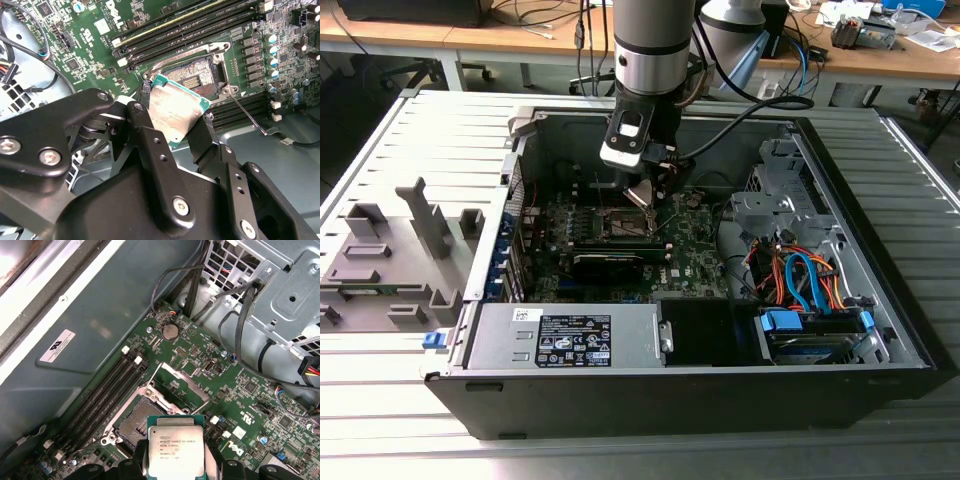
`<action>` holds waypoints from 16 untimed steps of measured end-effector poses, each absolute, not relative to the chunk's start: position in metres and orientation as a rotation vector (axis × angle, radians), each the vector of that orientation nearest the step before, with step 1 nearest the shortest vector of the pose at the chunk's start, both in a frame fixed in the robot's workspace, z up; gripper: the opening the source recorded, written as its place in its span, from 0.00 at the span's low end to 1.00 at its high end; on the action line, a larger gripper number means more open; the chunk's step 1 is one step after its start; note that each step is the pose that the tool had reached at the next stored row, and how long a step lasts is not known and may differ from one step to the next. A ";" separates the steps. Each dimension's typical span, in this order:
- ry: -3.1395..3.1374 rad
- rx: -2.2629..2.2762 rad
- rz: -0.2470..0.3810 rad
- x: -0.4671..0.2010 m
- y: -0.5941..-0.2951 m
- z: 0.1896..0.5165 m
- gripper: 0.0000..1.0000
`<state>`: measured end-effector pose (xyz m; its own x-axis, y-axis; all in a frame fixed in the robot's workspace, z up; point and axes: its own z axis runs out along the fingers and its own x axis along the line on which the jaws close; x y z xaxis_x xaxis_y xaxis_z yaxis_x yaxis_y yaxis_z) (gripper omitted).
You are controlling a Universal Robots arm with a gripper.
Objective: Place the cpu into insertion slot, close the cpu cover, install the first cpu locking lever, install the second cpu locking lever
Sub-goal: 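Place the cpu into insertion slot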
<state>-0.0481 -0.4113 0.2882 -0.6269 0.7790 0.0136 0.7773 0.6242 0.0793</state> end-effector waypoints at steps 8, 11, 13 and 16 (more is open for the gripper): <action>2.797 1.374 0.120 -0.048 -0.411 0.288 0.54; 2.788 1.391 0.120 -0.048 -0.411 0.288 0.54; 2.786 1.395 0.120 -0.048 -0.411 0.288 0.54; 2.781 1.404 0.120 -0.048 -0.411 0.288 0.54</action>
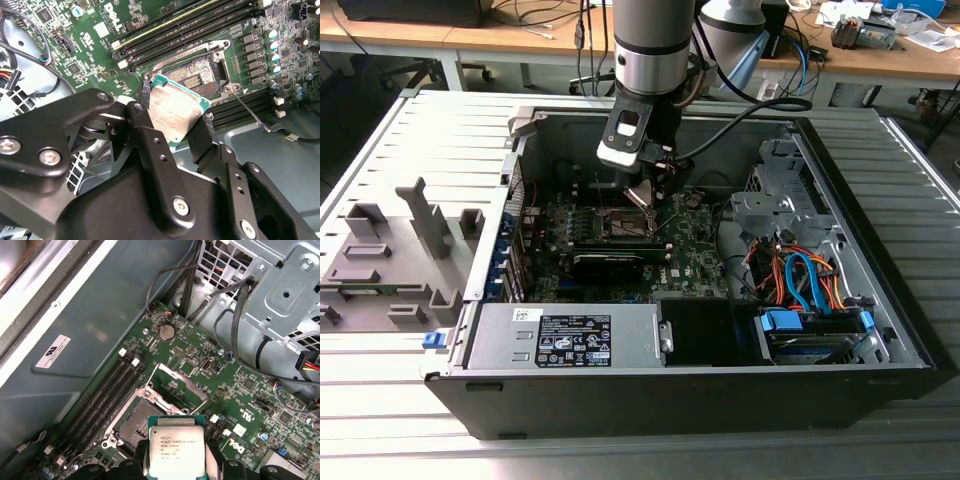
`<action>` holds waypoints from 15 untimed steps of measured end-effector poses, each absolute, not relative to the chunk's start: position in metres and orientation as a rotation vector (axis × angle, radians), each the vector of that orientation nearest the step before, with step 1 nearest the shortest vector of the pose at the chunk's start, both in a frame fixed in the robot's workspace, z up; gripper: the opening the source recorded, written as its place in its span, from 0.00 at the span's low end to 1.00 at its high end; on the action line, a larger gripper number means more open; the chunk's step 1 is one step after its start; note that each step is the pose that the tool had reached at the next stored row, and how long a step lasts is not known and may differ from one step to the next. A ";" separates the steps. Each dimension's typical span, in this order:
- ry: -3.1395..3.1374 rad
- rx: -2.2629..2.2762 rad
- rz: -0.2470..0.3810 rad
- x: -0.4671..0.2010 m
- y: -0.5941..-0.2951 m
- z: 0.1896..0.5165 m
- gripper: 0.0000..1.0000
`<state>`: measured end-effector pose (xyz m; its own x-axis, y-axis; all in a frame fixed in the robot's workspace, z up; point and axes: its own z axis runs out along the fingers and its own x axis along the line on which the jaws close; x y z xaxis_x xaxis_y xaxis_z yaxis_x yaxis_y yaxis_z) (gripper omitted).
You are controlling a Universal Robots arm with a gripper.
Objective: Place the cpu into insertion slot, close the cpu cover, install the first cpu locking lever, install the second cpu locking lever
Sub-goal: 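Place the cpu into insertion slot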
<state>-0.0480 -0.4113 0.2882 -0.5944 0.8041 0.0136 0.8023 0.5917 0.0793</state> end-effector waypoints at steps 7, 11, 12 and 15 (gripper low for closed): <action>2.768 1.429 0.120 -0.048 -0.411 0.288 0.54; 2.763 1.438 0.119 -0.048 -0.411 0.288 0.54; 2.762 1.440 0.119 -0.048 -0.411 0.288 0.54; 2.756 1.450 0.119 -0.048 -0.411 0.288 0.54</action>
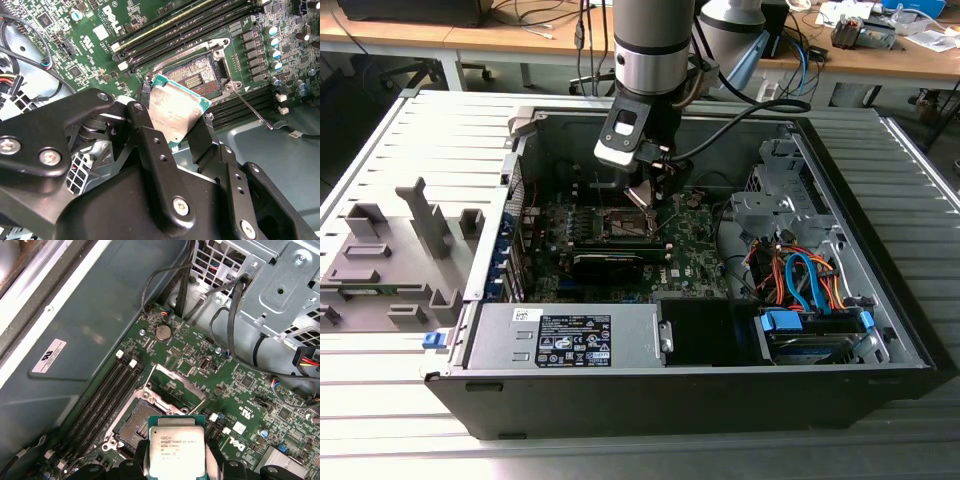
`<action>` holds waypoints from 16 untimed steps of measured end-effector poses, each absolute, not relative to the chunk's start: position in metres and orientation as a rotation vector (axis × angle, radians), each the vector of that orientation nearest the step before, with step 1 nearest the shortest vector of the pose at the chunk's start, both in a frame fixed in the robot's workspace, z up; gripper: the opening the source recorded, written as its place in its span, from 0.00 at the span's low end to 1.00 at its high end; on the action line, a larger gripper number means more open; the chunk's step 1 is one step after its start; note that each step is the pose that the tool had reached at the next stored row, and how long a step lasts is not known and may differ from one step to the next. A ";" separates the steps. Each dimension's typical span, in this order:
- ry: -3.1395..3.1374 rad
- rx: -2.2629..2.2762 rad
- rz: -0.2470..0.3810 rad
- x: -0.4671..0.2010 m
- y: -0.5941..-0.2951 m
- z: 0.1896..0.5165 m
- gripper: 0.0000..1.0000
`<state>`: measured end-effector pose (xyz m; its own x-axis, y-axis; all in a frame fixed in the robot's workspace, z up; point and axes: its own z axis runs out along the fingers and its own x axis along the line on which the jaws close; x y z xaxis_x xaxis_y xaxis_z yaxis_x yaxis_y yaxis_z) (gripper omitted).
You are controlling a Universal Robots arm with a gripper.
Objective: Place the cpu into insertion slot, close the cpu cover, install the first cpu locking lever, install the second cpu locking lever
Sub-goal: 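Place the cpu into insertion slot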
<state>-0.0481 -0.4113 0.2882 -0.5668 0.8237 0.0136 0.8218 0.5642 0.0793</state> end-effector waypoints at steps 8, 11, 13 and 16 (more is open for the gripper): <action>2.746 1.468 0.119 -0.048 -0.411 0.288 0.54; 2.742 1.475 0.119 -0.048 -0.411 0.288 0.54; 2.739 1.481 0.119 -0.048 -0.411 0.288 0.54; 2.736 1.485 0.119 -0.048 -0.411 0.288 0.54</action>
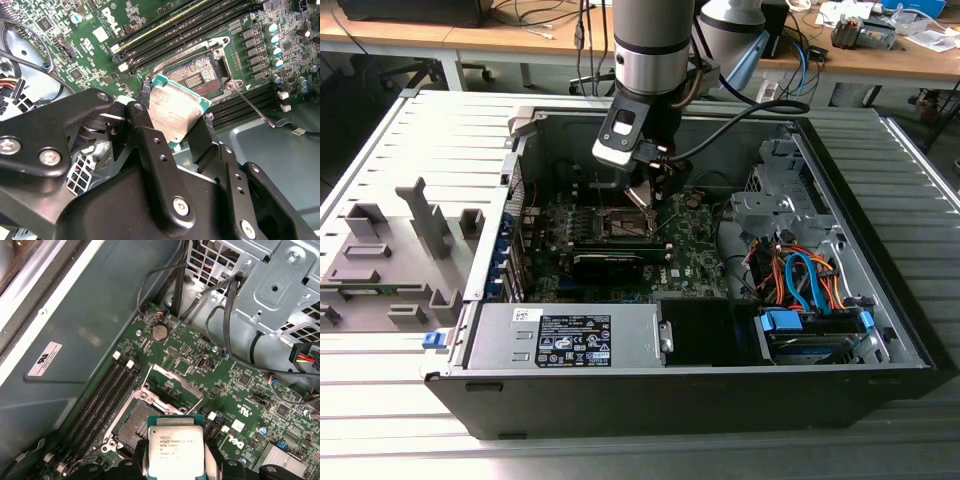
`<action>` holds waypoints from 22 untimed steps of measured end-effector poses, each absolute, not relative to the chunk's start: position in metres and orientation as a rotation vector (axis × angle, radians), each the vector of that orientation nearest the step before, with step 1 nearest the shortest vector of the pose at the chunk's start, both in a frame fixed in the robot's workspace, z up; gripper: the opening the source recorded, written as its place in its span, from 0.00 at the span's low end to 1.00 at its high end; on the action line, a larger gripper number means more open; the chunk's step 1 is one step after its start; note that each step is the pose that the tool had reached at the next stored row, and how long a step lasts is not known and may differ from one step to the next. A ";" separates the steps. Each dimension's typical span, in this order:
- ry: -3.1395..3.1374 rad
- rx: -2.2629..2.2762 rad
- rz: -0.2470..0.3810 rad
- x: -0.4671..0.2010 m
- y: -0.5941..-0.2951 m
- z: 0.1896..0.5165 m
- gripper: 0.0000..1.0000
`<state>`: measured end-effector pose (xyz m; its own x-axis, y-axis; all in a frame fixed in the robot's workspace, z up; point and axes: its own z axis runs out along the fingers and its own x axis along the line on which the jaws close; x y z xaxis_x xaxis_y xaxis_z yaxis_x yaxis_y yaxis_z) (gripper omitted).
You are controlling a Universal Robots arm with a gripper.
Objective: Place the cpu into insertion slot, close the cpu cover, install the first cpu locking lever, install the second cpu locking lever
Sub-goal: 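Place the cpu into insertion slot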
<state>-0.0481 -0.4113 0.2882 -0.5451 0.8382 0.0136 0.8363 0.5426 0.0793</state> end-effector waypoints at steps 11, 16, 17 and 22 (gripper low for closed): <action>2.724 1.506 0.119 -0.048 -0.411 0.288 0.54; 2.718 1.517 0.118 -0.048 -0.411 0.288 0.54; 2.716 1.520 0.118 -0.048 -0.411 0.288 0.54; 2.708 1.533 0.118 -0.048 -0.411 0.288 0.54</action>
